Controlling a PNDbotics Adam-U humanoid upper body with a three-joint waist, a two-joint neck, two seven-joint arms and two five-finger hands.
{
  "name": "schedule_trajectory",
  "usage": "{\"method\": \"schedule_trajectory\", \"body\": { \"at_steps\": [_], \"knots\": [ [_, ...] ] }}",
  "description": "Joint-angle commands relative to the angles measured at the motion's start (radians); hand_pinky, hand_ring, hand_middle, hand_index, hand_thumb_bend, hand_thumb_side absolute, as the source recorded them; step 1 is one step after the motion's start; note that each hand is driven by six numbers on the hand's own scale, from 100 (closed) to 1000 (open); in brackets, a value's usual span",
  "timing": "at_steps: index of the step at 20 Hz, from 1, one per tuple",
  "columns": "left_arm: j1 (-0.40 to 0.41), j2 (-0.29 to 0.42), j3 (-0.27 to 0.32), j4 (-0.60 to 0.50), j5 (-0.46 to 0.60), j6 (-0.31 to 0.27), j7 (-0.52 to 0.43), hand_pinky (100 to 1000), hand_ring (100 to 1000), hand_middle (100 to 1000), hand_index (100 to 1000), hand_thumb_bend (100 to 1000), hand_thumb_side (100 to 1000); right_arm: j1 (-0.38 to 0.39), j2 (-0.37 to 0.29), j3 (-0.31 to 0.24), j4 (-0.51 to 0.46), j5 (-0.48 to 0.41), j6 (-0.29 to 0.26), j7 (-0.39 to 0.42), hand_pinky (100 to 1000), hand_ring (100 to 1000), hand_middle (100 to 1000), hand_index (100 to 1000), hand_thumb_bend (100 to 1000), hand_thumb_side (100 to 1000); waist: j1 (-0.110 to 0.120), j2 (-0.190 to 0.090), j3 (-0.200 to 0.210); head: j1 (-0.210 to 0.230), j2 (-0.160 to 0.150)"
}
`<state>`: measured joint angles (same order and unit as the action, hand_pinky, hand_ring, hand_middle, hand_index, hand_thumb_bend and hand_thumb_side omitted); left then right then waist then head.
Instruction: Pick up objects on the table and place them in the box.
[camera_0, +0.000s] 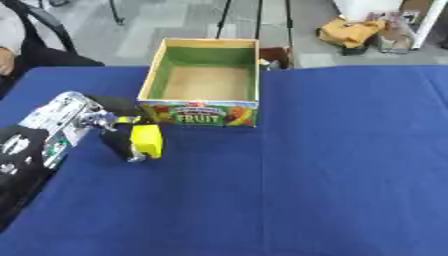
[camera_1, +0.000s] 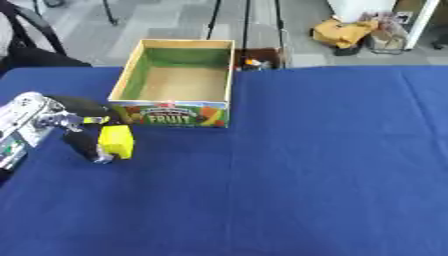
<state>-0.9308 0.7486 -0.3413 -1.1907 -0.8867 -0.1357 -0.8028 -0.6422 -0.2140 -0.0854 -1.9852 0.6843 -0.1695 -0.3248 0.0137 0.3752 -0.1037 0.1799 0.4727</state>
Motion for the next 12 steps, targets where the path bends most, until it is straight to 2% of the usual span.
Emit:
{"method": "schedule_trajectory", "body": {
  "at_steps": [1, 7, 12],
  "knots": [
    [-0.013, 0.019, 0.006, -0.01, 0.012, -0.005, 0.005, 619, 736, 738, 890, 391, 592, -0.012, -0.019, -0.006, -0.015, -0.01, 0.002, -0.007, 727, 807, 542, 826, 129, 852, 0.0, -0.018, 0.002, 0.002, -0.002],
    [-0.013, 0.021, -0.003, -0.022, 0.046, -0.009, 0.009, 597, 689, 659, 832, 377, 580, -0.01, -0.018, -0.008, -0.015, -0.011, 0.003, -0.011, 728, 807, 543, 827, 124, 845, -0.001, -0.021, 0.001, 0.002, 0.001],
    [-0.014, 0.022, -0.003, -0.03, 0.062, -0.001, 0.013, 559, 642, 604, 796, 311, 555, -0.009, -0.016, -0.009, -0.015, -0.01, 0.003, -0.016, 729, 807, 543, 827, 119, 842, 0.001, -0.023, -0.002, -0.001, 0.001]
  ]
}}
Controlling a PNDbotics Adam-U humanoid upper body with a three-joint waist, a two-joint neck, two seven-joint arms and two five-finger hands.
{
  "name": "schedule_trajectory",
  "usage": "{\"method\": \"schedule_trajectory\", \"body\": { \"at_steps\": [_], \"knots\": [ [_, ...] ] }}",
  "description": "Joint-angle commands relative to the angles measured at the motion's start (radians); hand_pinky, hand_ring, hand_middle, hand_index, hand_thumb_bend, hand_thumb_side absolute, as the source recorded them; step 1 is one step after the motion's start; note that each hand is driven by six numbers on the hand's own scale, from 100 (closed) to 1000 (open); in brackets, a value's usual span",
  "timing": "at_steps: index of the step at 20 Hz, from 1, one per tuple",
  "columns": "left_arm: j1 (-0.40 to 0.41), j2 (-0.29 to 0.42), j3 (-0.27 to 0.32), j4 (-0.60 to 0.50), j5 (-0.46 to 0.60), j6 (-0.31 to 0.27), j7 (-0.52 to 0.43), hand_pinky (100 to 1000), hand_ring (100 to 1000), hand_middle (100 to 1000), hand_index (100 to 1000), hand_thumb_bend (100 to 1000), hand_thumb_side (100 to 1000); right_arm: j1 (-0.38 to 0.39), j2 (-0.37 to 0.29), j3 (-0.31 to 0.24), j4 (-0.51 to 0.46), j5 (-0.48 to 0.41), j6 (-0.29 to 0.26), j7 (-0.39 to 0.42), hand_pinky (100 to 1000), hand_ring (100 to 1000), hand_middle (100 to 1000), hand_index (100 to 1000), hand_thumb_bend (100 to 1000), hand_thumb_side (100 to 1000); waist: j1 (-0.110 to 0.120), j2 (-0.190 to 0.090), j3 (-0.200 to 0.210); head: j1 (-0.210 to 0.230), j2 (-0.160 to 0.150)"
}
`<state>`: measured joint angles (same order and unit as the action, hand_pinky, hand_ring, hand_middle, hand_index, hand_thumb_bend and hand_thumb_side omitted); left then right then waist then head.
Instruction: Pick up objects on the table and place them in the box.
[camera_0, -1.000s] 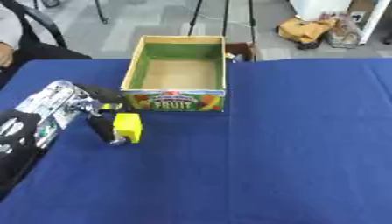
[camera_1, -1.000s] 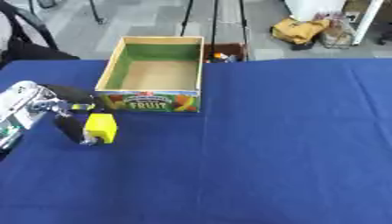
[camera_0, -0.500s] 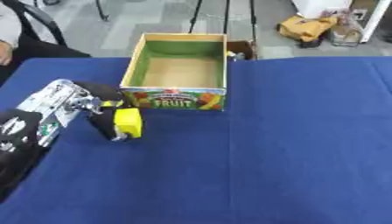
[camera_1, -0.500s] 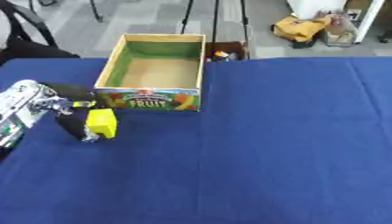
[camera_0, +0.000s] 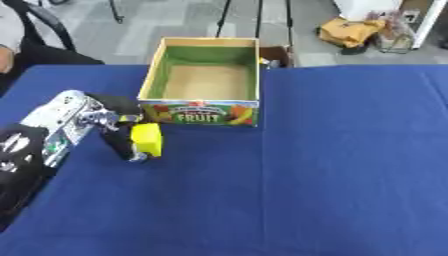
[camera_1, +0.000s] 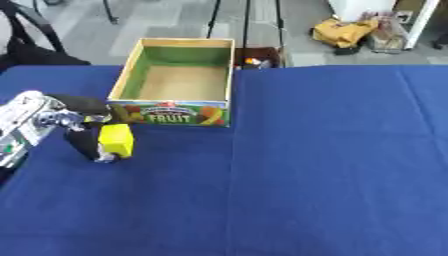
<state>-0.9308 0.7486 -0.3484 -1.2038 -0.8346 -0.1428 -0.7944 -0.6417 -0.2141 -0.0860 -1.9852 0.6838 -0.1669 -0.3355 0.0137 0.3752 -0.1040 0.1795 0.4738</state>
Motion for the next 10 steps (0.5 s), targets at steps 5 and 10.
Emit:
{"method": "schedule_trajectory", "body": {
  "at_steps": [5, 10],
  "knots": [
    [-0.01, 0.023, 0.002, -0.017, -0.007, 0.016, 0.038, 531, 615, 573, 772, 244, 539, -0.01, -0.014, -0.01, -0.015, -0.01, -0.001, -0.01, 729, 807, 545, 827, 114, 840, 0.001, -0.023, -0.005, -0.002, -0.003],
    [-0.009, 0.019, 0.0, -0.01, -0.015, 0.019, 0.056, 486, 574, 526, 729, 148, 508, -0.011, -0.013, -0.011, -0.015, -0.011, -0.001, -0.017, 730, 807, 546, 827, 106, 838, 0.001, -0.023, -0.006, -0.001, -0.002]
  ]
}}
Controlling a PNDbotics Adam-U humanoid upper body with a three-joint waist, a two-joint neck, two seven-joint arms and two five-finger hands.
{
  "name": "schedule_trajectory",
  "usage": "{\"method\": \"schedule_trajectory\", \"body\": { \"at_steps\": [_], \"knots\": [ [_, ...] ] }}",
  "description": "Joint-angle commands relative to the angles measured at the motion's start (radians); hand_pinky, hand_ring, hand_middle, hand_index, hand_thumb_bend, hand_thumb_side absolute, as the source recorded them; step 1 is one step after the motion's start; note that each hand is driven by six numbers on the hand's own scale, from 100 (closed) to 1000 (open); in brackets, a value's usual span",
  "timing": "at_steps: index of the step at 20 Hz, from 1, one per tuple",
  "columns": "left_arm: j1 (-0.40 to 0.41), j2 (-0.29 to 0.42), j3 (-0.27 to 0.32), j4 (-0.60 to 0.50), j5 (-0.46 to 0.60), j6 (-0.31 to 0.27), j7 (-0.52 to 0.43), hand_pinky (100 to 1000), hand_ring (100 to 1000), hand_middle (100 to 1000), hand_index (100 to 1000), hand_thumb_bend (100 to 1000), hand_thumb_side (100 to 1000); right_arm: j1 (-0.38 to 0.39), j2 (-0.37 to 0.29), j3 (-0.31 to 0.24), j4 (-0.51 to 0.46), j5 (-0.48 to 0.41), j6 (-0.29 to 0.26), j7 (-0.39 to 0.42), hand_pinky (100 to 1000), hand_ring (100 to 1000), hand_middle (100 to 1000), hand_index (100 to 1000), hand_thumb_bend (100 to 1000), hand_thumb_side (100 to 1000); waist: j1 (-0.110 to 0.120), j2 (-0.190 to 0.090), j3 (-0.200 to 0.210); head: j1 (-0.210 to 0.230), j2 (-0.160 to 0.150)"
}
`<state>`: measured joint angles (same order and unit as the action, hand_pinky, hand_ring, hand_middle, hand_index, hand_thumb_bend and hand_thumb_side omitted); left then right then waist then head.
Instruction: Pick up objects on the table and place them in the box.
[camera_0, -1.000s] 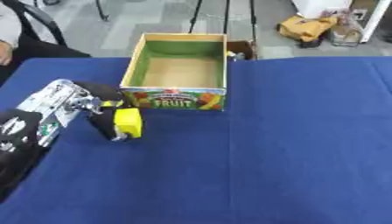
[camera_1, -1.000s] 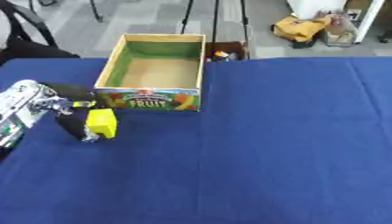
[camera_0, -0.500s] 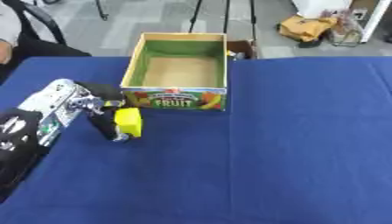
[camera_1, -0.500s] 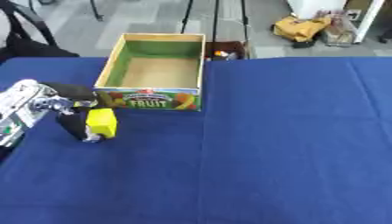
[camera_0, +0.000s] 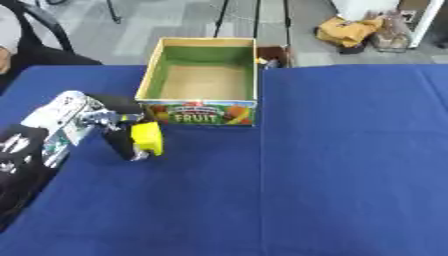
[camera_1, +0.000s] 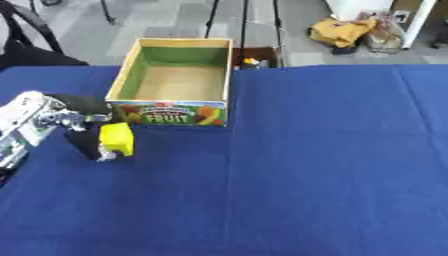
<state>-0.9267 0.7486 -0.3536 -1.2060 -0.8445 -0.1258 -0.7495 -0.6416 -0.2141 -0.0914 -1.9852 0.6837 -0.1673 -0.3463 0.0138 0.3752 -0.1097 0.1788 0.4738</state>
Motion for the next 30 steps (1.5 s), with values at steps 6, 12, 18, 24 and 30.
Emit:
{"method": "schedule_trajectory", "body": {
  "at_steps": [6, 12, 18, 24, 30],
  "knots": [
    [-0.015, 0.023, 0.005, -0.012, 0.005, 0.009, 0.018, 446, 535, 490, 690, 100, 509, -0.009, -0.012, -0.007, -0.015, -0.01, 0.0, -0.012, 732, 808, 549, 828, 100, 837, 0.0, -0.028, 0.0, -0.002, 0.001],
    [-0.013, 0.036, 0.001, -0.043, 0.025, 0.024, 0.001, 438, 527, 485, 685, 100, 552, -0.004, -0.009, -0.007, -0.015, -0.007, -0.001, -0.015, 733, 809, 551, 828, 100, 832, 0.001, -0.037, 0.002, -0.003, 0.004],
    [-0.003, 0.056, -0.005, -0.095, 0.053, 0.039, -0.028, 438, 526, 483, 682, 100, 547, 0.003, -0.006, -0.008, -0.015, -0.004, -0.002, -0.018, 734, 809, 556, 828, 100, 829, 0.004, -0.053, 0.004, -0.003, 0.01],
    [0.01, 0.106, -0.005, -0.179, 0.103, 0.058, -0.056, 433, 519, 479, 677, 100, 558, 0.012, -0.001, -0.006, -0.015, 0.002, -0.005, -0.022, 735, 809, 563, 829, 100, 827, 0.009, -0.076, 0.008, -0.004, 0.017],
    [0.013, 0.169, 0.013, -0.266, 0.161, 0.092, -0.072, 432, 518, 476, 673, 100, 572, 0.016, 0.003, -0.005, -0.015, 0.007, -0.008, -0.026, 736, 809, 567, 829, 100, 826, 0.013, -0.091, 0.01, -0.004, 0.017]
  ]
}}
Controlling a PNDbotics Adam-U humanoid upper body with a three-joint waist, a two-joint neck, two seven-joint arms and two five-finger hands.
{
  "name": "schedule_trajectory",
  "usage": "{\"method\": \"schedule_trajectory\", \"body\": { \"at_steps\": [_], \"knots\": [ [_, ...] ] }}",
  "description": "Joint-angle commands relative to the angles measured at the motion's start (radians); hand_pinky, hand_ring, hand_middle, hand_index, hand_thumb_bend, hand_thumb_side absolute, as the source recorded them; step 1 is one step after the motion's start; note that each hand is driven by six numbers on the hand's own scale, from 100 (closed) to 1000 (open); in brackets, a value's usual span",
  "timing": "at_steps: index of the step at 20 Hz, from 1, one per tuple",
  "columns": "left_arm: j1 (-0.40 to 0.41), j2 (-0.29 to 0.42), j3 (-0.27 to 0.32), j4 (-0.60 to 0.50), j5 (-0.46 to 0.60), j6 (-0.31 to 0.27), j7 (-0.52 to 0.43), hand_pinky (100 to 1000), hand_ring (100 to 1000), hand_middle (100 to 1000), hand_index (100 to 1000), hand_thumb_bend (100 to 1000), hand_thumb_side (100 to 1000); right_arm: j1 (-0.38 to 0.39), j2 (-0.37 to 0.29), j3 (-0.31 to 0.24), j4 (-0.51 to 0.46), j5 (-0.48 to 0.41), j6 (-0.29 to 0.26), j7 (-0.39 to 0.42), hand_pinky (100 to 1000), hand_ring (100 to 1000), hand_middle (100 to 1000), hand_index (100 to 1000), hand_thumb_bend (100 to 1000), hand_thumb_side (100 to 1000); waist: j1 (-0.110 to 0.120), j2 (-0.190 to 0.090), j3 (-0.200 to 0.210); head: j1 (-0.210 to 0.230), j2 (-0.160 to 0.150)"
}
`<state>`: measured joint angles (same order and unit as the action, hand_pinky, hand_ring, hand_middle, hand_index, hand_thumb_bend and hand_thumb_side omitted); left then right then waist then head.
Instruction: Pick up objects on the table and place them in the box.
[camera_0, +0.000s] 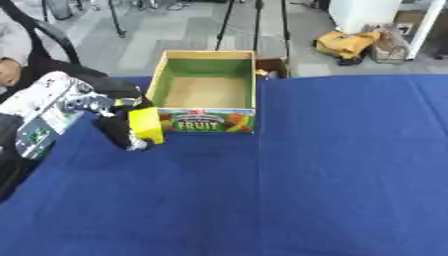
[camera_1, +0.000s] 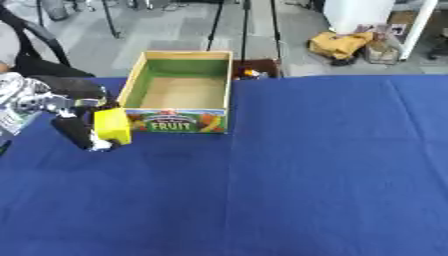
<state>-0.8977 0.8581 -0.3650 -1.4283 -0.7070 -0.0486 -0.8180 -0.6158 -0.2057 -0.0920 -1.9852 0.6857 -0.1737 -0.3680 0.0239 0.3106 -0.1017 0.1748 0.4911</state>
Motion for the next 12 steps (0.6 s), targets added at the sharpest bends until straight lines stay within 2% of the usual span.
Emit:
{"method": "schedule_trajectory", "body": {
  "at_steps": [1, 6, 12],
  "knots": [
    [-0.018, 0.068, 0.031, -0.055, 0.032, 0.022, -0.004, 432, 519, 476, 673, 100, 574, -0.009, -0.005, -0.004, -0.015, 0.006, -0.003, -0.005, 736, 809, 567, 829, 100, 826, 0.003, -0.028, 0.003, 0.001, 0.0],
    [-0.042, 0.091, 0.068, -0.076, 0.057, 0.059, 0.007, 431, 516, 473, 670, 100, 580, -0.011, -0.007, -0.004, -0.015, 0.007, -0.003, -0.006, 735, 809, 566, 829, 100, 825, 0.005, -0.024, 0.007, 0.007, -0.005],
    [-0.107, 0.068, 0.104, -0.005, 0.04, 0.094, 0.044, 431, 514, 468, 665, 100, 581, -0.026, -0.014, -0.002, -0.015, 0.007, -0.004, -0.006, 735, 809, 563, 829, 100, 829, 0.008, -0.003, -0.004, 0.026, -0.026]
  ]
}}
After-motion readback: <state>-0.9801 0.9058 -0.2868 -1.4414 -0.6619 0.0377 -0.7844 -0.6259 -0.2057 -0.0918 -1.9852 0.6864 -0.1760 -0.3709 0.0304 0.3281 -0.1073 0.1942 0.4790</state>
